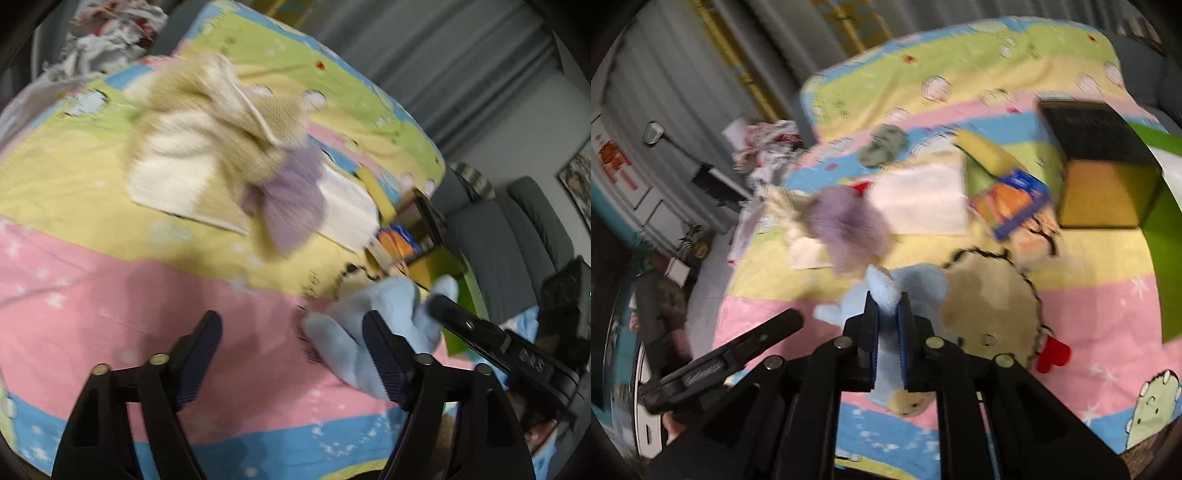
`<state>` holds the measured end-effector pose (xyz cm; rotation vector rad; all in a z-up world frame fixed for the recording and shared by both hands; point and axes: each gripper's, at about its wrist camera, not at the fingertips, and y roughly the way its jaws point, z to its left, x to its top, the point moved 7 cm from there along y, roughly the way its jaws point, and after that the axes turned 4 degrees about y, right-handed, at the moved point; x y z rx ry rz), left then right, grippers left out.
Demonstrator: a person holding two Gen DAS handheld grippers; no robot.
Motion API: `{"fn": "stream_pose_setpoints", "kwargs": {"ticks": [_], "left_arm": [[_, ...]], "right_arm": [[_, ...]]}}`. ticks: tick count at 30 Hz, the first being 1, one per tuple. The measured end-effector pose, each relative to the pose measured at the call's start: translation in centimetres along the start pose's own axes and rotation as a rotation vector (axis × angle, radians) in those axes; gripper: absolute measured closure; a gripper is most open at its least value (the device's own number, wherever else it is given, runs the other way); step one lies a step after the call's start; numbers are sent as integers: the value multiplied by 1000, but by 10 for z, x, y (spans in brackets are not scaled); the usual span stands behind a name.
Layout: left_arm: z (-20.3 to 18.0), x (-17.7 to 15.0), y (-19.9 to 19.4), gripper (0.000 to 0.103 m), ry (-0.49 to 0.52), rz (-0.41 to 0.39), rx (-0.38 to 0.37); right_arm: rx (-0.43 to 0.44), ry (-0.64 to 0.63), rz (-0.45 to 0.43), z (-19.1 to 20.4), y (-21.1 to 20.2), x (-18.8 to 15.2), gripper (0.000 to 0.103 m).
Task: Organize soft objects
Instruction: 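Grasp the light-blue plush elephant with the right tool and lift it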
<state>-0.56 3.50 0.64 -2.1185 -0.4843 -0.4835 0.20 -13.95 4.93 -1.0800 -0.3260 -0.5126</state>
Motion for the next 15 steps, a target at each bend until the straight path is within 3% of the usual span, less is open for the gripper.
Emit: {"fn": "stream_pose_setpoints", "kwargs": {"ticks": [1,3,4,9,15], "left_arm": [[-4,-2,3,19,2,12,-17],[-15,-7,11,19,12,39,-52],[-20,-10,13,19,20,49,-66],[-37,-19,23,19,69,80,-88],[-46,-25,28,19,71,97,-131]], "right_arm": [[-10,16,7,-5,1,1,82],[-19,47,5,-14,-2,4,35],[-14,60,-15,-18,-6,6,28],[0,78,-54,-29,-20,11,19],[122,26,59,-12,2,-4,19]]}}
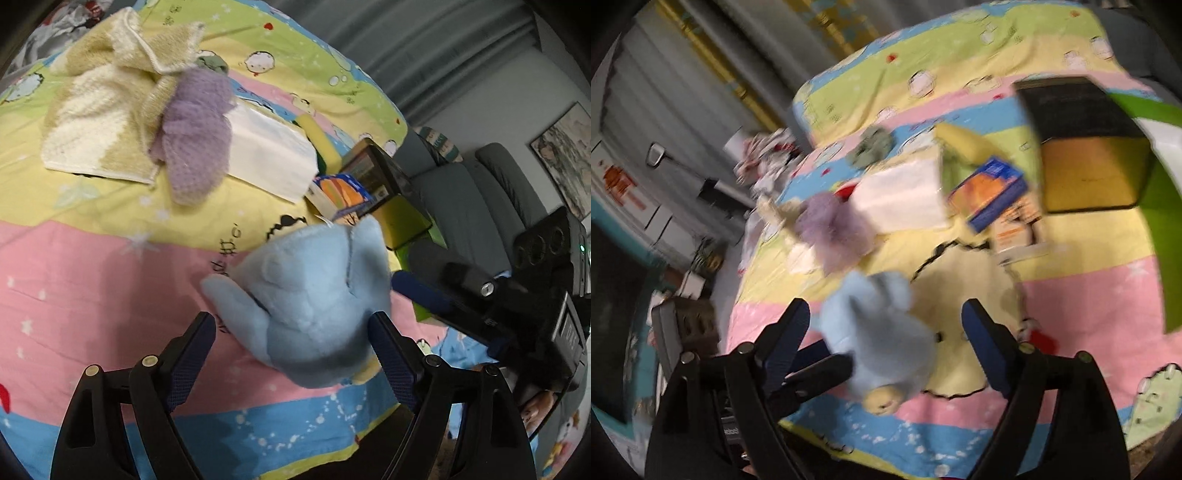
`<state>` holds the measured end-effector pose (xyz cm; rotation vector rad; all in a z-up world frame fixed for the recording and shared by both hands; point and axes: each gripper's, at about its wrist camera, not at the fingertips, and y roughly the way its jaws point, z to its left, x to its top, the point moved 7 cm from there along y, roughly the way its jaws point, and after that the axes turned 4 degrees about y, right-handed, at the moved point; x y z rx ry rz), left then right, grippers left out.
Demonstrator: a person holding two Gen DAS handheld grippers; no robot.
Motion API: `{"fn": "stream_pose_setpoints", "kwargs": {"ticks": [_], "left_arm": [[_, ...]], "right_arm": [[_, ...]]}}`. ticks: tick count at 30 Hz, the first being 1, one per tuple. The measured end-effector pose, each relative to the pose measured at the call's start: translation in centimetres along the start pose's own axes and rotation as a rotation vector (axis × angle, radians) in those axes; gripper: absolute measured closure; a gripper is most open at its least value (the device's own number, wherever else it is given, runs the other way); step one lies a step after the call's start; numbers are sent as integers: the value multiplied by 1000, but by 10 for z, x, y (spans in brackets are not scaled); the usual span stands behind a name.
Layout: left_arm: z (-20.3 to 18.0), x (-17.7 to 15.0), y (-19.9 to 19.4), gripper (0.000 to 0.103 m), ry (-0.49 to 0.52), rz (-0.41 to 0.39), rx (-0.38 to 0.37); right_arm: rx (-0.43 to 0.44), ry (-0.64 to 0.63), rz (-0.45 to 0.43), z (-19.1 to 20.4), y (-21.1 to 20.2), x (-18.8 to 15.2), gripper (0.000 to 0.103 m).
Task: Organize soft objects
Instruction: 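Grasp the light-blue plush elephant with the right tool and lift it, then carry the elephant into the green-rimmed white box and open the right tool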
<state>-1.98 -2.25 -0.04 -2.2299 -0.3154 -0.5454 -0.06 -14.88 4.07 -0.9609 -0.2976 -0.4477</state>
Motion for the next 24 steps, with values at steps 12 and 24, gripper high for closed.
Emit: {"fn": "stream_pose_setpoints", "kwargs": {"ticks": [12,24], "left_arm": [[-31,-3,17,32,112,3,39],[-120,40,-2,32,329,-137,39]], "right_arm": [[129,59,161,-11,44,-17,42],[169,60,-58,-11,-37,37,45]]}}
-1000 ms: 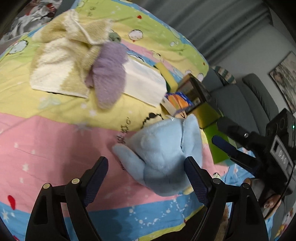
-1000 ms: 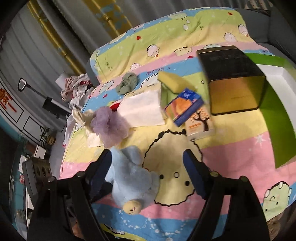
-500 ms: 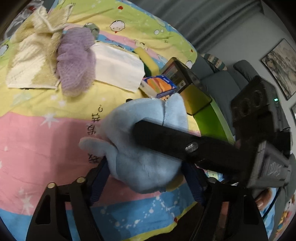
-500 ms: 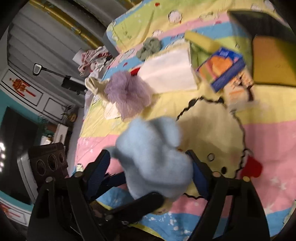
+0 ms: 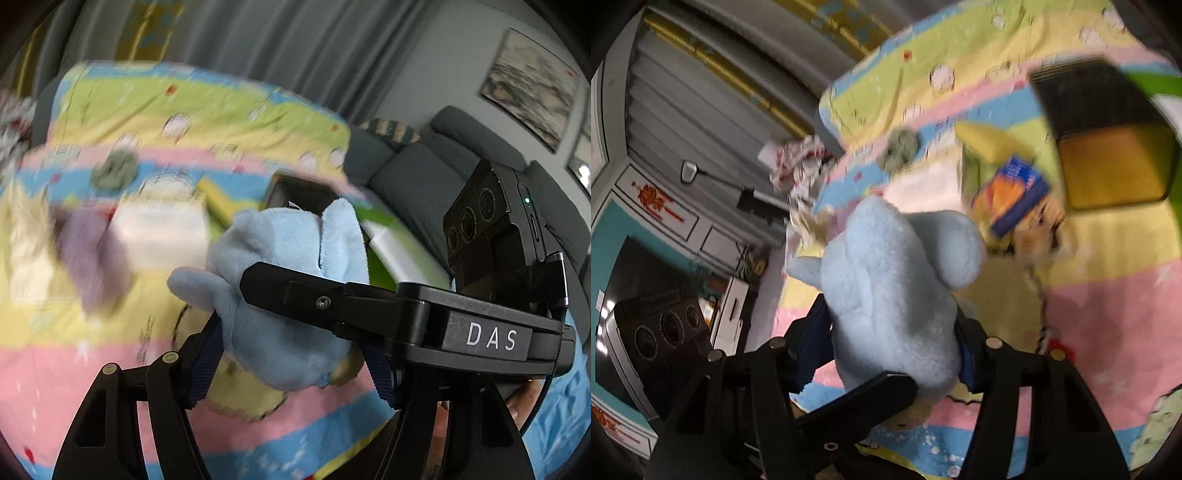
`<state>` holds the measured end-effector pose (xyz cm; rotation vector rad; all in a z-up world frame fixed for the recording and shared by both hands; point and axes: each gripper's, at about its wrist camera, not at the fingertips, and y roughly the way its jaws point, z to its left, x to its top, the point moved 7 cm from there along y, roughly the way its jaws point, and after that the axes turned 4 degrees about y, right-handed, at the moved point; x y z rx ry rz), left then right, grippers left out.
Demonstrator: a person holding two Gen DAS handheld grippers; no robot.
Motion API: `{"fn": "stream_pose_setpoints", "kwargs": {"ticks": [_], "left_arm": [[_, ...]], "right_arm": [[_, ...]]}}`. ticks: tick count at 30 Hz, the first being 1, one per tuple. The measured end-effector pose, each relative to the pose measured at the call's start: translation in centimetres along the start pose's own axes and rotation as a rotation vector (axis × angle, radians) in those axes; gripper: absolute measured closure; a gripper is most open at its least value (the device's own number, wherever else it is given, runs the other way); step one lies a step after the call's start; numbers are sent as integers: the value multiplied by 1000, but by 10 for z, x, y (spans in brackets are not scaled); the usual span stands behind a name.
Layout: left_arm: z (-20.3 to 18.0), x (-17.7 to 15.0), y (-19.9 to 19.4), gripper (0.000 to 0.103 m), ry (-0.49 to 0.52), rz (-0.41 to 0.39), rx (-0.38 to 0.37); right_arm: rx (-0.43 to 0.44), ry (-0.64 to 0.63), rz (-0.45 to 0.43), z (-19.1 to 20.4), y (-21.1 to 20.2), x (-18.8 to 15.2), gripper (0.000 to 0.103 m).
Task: Organize soft objects
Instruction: 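Carry the elephant into the green-rimmed white box and open the right tool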
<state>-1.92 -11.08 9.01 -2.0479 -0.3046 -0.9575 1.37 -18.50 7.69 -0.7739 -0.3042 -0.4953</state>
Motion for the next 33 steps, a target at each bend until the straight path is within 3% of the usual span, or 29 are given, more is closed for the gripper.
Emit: {"fn": "stream_pose_setpoints", "kwargs": {"ticks": [6,9,23,28,33], "left_arm": [[-52,54,9,33,129,-101,-48],[-74,67,29,32,173,-100,-68],[-164,57,133,32,306,31,-247],[-178,44,173,33,289,134,-266],[-186,34,189,33,290,171,-265]], "right_arm": [[-4,-28,-176,0,-58,51,45],[-7,-1,-231,-19,-78,65,45],[-132,206,-406,-142,-142,82,45],[-208,316,-419,-185,-148,75,48],[-259,388,-420,-211,-150,73,50]]}}
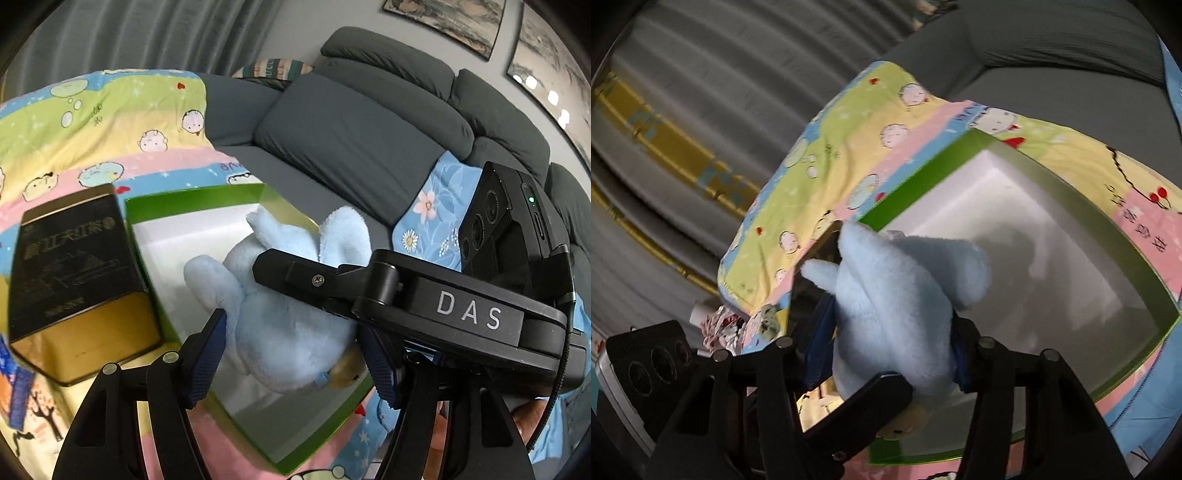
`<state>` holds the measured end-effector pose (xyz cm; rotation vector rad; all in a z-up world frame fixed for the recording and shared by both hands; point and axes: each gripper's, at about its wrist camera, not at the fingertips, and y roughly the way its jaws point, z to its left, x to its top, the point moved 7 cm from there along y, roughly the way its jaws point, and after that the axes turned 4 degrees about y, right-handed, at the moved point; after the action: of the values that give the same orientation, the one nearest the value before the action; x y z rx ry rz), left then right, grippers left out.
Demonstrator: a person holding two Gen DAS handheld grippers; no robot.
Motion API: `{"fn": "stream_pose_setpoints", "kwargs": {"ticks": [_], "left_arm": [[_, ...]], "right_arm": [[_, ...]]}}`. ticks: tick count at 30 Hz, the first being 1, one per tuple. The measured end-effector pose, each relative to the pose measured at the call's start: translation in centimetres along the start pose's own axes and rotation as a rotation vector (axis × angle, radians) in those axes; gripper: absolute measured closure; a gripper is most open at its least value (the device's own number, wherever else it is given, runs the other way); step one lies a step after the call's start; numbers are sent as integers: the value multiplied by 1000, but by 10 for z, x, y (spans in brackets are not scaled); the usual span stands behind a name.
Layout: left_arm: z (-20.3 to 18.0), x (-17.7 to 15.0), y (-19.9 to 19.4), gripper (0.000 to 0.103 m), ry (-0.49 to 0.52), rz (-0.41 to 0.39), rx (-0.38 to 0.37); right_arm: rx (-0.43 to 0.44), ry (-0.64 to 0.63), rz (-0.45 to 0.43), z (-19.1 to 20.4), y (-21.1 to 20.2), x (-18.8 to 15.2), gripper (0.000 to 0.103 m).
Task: Organize soft objects
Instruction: 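Carry the elephant into the green-rimmed white box and open the right tool, then withdraw the right tool from the box back toward the towel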
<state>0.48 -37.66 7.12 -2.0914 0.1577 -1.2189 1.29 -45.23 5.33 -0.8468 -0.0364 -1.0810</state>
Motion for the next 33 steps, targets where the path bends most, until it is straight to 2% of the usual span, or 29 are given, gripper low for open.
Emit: {"fn": "stream_pose_setpoints", "kwargs": {"ticks": [7,9,11,13,14,15,17,19,22,25,27,29,30,33], "left_arm": [[-9,-3,5,33,0,-1,-4],[-10,-1,0,33,16,-22,-3],[-9,-1,-5,32,14,-26,-9],[-8,-2,-10,31,-8,-17,-22],[-6,-2,-13,30,-19,-15,-28],[-4,-2,-17,25,-29,-17,-31],[3,-4,-26,20,-54,-33,-29],[10,-7,-37,20,-79,-47,-24],[19,-13,-53,20,-95,-52,-12],[31,-19,-76,20,-101,-84,30],[41,-23,-97,20,-105,-124,86],[52,-29,-115,15,-123,-150,132],[58,-33,-124,7,-135,-160,150],[80,-49,-153,6,-186,-191,195]], "right_arm": [[-93,7,-30,-14,-5,6,48],[-110,-5,-54,-13,-8,7,35],[-130,-21,-95,-12,-15,9,28],[-143,-39,-121,-9,-20,11,27],[-152,-44,-136,-8,-22,12,24],[-159,-48,-149,-6,-24,12,16],[-176,-65,-176,-2,-28,12,13],[-188,-82,-200,2,-32,12,12],[-178,-144,-236,17,-38,8,2],[-169,-235,-251,39,-42,0,1],[-173,-272,-257,50,-44,-7,1],[-154,-304,-252,63,-44,-14,1],[-145,-309,-250,68,-43,-17,1],[-122,-341,-214,84,-37,-30,1]]}}
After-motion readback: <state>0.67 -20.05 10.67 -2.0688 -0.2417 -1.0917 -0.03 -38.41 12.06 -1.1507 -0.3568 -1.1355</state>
